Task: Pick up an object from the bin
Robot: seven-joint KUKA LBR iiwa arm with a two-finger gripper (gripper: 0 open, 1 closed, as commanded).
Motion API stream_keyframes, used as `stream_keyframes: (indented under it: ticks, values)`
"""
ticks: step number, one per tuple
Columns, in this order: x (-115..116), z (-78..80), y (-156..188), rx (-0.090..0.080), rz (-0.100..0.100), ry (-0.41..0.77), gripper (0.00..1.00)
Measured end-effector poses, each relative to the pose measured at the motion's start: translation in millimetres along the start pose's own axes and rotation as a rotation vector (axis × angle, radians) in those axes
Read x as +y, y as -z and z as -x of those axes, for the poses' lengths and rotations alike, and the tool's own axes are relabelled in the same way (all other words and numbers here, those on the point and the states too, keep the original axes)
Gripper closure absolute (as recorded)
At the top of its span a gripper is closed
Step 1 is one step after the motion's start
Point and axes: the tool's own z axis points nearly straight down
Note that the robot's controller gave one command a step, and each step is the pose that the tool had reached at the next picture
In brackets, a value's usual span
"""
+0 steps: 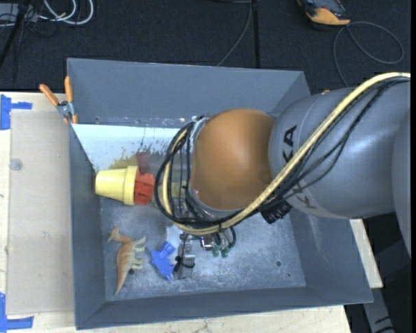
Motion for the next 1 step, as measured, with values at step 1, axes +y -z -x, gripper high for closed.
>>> stream_keyframes:
  ticks: [1]
  values:
    - [-0.9, 1.7, 4.4, -0.008, 0.002, -0.005, 0.0]
